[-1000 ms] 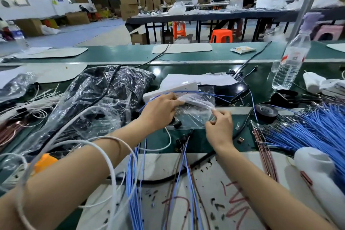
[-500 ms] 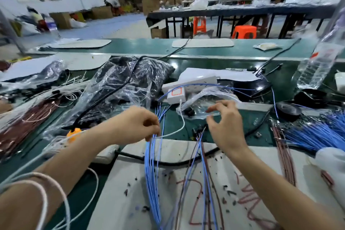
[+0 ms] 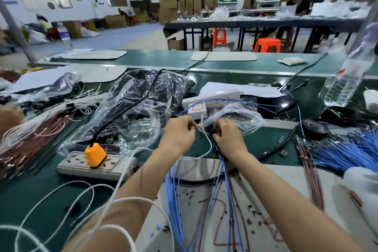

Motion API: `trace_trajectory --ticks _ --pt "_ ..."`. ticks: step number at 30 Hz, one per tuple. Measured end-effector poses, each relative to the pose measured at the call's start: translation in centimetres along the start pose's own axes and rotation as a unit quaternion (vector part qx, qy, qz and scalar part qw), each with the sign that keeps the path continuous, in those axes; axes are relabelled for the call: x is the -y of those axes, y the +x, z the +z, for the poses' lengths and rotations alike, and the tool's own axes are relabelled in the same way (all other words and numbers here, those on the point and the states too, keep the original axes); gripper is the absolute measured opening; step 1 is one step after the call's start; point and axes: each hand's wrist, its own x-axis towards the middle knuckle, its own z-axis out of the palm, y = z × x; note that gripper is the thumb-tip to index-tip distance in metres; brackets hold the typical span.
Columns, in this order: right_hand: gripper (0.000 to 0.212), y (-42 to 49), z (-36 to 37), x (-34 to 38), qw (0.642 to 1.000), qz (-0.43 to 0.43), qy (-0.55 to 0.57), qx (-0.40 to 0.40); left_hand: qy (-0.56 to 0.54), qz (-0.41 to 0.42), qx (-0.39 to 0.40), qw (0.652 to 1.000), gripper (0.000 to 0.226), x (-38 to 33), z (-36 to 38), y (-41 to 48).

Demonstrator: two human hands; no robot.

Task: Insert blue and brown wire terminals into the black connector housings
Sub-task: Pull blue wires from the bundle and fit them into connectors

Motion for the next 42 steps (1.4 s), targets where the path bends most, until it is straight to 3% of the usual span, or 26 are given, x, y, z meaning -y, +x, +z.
trace_trajectory --ticks 2,5,9,13,15,21,23,28,33,35,37,39,42 --pt "0.038 0.0 0.1 0.0 1.000 -0.008 -0.021 0.017 0.067 -0.028 0.053 0.996 0.024 1.1 0.2 0.3" --pt "0.032 0.1 0.4 0.4 0.999 -0.001 -0.032 0.023 0.152 -0.041 0.118 0.980 0.024 1.8 1.0 -0.1" --pt "0.022 -0.5 0.2 0.2 1.000 -0.008 0.028 -0.008 0.177 -0.050 0.096 0.978 0.023 1.3 1.4 -0.1" --pt "0.013 -2.1 -0.5 0.1 0.985 -0.050 0.118 -0.112 0.214 -0.095 0.104 0.966 0.030 0.9 1.1 -0.1" --pt "0.019 -3.0 -1.1 0.2 0.977 -0.059 0.154 -0.134 0.220 -0.117 0.103 0.963 0.037 1.0 1.0 0.0" --pt "0.043 -5.5 -2.3 0.2 0.951 0.011 0.295 -0.087 0.181 -0.146 0.112 0.966 0.045 1.1 0.1 0.5" --pt "0.042 -6.1 -1.9 0.2 0.945 0.021 0.319 -0.069 0.194 -0.130 0.129 0.964 0.028 0.9 0.3 0.5" --pt "0.034 -6.3 -1.2 0.1 0.943 0.019 0.328 -0.047 0.207 -0.119 0.129 0.963 0.026 0.8 1.0 1.0" --pt "0.035 -6.2 -1.1 -0.2 0.939 0.022 0.341 -0.036 0.168 -0.130 0.140 0.967 0.032 0.6 0.7 0.6" --pt "0.027 -6.0 -1.2 -0.4 0.928 0.030 0.370 -0.029 0.117 -0.120 0.107 0.980 0.030 0.4 0.2 0.5" --pt "0.011 -5.8 -1.4 -0.4 0.911 0.023 0.411 -0.004 -0.012 -0.075 0.058 0.995 0.025 -0.6 -0.2 0.6" --pt "0.006 -5.8 -1.5 -0.1 0.888 0.006 0.459 0.027 -0.167 -0.017 0.034 0.985 0.021 -2.2 -0.5 0.2" --pt "0.028 -5.9 -1.6 0.1 0.860 -0.030 0.506 0.056 -0.216 0.073 0.044 0.973 0.018 -3.9 -0.2 -0.9"
